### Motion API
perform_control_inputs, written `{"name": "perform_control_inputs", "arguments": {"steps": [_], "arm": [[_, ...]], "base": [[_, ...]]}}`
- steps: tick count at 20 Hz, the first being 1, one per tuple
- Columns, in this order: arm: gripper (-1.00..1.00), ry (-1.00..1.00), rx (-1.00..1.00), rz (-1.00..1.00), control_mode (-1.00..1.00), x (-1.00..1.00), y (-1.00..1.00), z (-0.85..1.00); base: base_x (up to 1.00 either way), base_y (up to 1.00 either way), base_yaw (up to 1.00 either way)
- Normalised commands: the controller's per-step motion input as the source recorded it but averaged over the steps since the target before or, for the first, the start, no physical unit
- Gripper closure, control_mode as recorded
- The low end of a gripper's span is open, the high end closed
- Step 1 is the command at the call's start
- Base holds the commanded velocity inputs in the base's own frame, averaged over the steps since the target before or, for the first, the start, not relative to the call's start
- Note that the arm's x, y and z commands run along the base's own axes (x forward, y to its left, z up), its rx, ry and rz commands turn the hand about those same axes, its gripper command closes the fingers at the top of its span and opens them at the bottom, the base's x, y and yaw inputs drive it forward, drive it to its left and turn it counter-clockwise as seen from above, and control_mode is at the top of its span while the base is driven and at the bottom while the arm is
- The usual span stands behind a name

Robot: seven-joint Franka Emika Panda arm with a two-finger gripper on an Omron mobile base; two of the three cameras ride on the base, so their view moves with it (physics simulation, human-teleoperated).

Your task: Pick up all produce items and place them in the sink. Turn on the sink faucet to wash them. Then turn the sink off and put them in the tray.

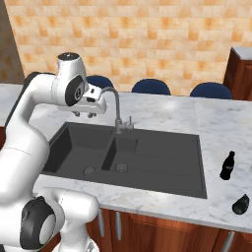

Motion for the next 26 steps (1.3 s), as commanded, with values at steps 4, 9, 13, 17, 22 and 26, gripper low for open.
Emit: {"name": "perform_control_inputs", "arguments": {"steps": [4, 9, 13, 17, 22, 26], "arm": [[-1.00, 0.00, 0.01, -0.03, -1.00, -0.08, -0.23, -0.05], [-1.00, -0.02, 0.00, -0.09, -1.00, -0.23, -0.68, -0.17], [-1.00, 0.03, 0.00, -0.13, -1.00, -0.14, -0.88, -0.10], [-1.00, 0.08, 0.03, -0.15, -1.00, -0.14, -0.97, -0.08], [-1.00, 0.14, 0.06, -0.22, -1.00, -0.18, -1.00, -0.17], [-1.00, 0.15, 0.08, -0.27, -1.00, -0.26, -0.96, -0.25]], "base": [[0.00, 0.00, 0.00], [0.00, 0.00, 0.00], [0.00, 0.00, 0.00], [0.00, 0.00, 0.00], [0.00, 0.00, 0.00], [0.00, 0.00, 0.00]]}}
